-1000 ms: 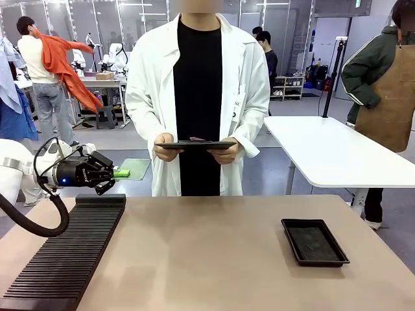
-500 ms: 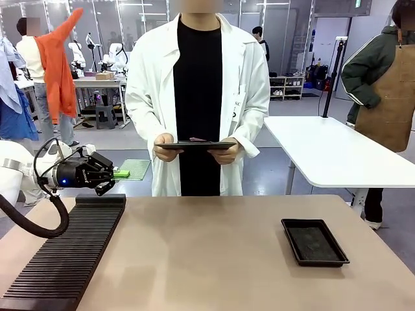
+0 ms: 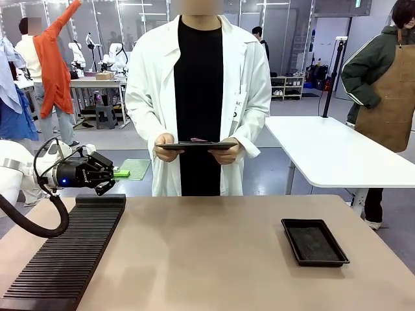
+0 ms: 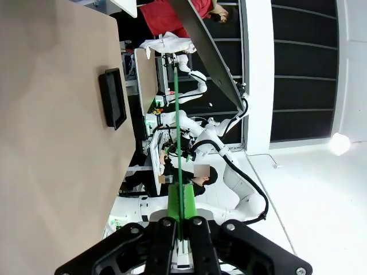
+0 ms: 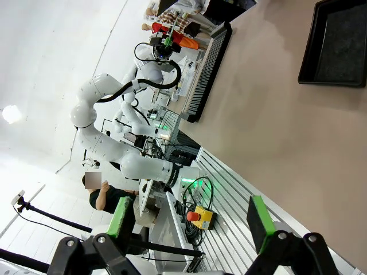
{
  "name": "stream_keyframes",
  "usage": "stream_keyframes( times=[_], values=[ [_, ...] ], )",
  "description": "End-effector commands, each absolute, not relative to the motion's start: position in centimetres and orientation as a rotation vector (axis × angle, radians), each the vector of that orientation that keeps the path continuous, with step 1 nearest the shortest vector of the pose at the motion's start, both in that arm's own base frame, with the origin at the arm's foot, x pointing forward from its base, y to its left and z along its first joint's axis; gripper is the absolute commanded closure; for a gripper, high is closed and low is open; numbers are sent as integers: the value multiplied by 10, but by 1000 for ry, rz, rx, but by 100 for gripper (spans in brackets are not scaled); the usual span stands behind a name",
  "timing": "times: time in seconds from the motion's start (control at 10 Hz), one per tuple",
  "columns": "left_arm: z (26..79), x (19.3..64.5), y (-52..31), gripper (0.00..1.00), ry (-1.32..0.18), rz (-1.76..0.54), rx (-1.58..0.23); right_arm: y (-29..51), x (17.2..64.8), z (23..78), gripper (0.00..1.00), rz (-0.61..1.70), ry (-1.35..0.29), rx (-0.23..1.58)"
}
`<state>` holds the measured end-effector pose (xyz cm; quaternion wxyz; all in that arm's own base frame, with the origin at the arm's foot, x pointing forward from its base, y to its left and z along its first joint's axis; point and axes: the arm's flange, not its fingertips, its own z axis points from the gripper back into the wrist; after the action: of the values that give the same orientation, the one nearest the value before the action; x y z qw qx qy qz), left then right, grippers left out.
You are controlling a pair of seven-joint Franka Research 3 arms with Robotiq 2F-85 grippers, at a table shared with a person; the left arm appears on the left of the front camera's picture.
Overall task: Inspect the PCB.
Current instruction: Release the Blank PCB you were holding.
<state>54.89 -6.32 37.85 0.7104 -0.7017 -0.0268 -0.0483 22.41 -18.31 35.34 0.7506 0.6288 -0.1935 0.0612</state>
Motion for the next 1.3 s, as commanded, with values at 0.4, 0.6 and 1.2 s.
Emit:
stream_keyframes(
  times=[0.4, 0.6, 1.2],
  values=[
    [384, 548, -65, 100, -50, -103, -1545, -182, 226, 354, 0, 135, -428, 1375],
    [384, 548, -65, 100, -50, -103, -1545, -182, 226, 354, 0, 135, -428, 1375],
    [384, 548, -65, 100, -50, -103, -1545, -182, 226, 354, 0, 135, -428, 1375]
  ],
)
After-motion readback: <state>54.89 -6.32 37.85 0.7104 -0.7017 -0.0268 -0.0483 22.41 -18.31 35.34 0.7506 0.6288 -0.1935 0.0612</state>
